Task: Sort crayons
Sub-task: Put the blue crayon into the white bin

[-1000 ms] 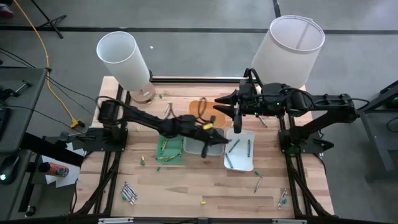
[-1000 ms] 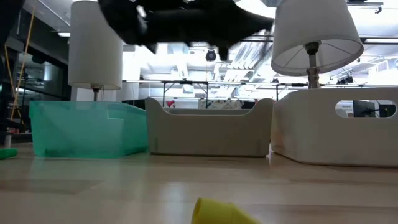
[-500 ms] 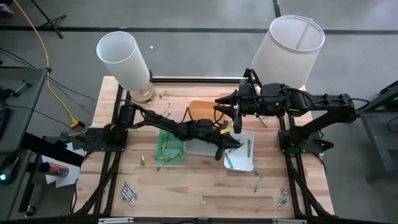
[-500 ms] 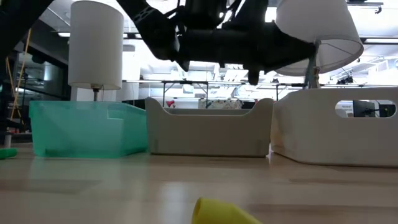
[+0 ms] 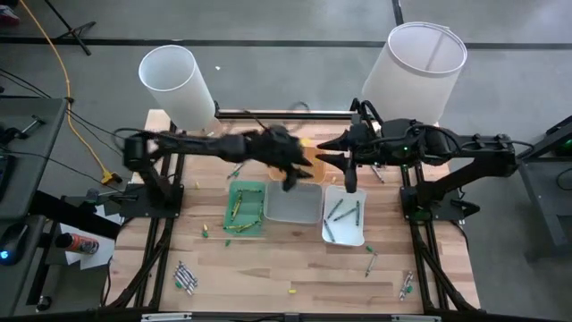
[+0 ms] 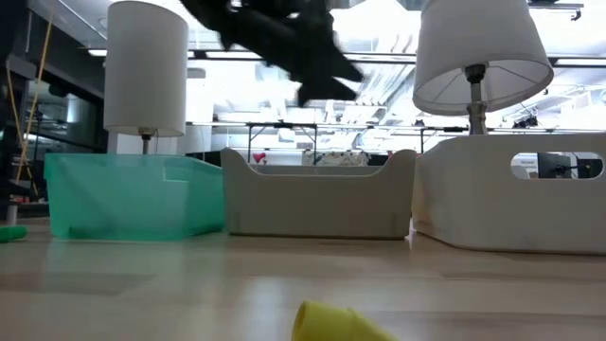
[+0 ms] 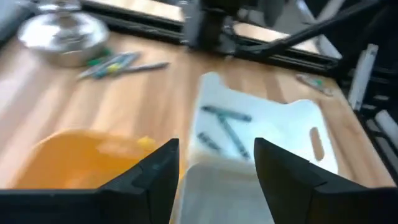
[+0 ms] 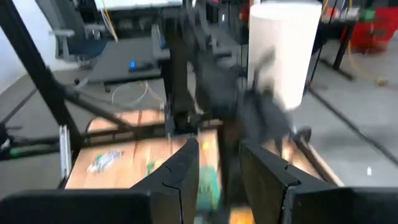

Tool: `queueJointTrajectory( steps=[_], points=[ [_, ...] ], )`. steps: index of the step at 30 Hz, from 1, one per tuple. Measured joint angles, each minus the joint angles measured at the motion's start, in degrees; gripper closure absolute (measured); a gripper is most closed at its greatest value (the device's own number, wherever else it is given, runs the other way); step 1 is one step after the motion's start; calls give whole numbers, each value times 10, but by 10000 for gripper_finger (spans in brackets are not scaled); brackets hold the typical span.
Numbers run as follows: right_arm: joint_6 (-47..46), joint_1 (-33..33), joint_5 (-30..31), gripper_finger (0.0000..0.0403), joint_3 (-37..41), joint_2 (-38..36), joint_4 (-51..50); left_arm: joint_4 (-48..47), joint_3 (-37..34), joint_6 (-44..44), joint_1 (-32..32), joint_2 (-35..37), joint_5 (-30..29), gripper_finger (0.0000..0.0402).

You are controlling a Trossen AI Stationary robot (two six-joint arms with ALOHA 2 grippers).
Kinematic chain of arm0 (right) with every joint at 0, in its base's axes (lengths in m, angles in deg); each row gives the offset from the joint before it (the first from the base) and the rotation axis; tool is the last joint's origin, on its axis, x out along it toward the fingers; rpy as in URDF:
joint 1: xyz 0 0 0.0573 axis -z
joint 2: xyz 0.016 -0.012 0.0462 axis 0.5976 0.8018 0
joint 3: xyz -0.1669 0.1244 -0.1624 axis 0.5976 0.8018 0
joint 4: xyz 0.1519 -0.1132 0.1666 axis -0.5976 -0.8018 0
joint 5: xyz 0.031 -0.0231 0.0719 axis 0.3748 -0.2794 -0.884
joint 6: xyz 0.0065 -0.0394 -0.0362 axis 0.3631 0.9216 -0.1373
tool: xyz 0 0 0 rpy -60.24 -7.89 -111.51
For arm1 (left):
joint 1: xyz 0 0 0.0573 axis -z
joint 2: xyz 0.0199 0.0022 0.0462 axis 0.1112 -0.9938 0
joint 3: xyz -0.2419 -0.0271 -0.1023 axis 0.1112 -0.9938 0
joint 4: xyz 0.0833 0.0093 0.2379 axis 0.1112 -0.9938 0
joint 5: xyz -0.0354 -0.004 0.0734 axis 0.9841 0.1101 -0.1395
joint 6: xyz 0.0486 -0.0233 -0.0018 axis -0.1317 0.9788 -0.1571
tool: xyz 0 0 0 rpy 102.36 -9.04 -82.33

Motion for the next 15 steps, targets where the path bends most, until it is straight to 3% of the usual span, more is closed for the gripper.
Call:
queueJointTrajectory(
  steps=[6, 10, 15],
  points=[
    [-68, -3, -13, 293, 0, -23, -158, 99, -153, 84, -30, 176, -18, 206],
    [-135, -5, -9, 293, 16, -21, -255, 159, -259, 148, -17, 288, -102, 206],
    [-259, 2, 33, 293, 108, -19, -276, 157, -336, 198, 5, 396, -188, 206]
  ],
)
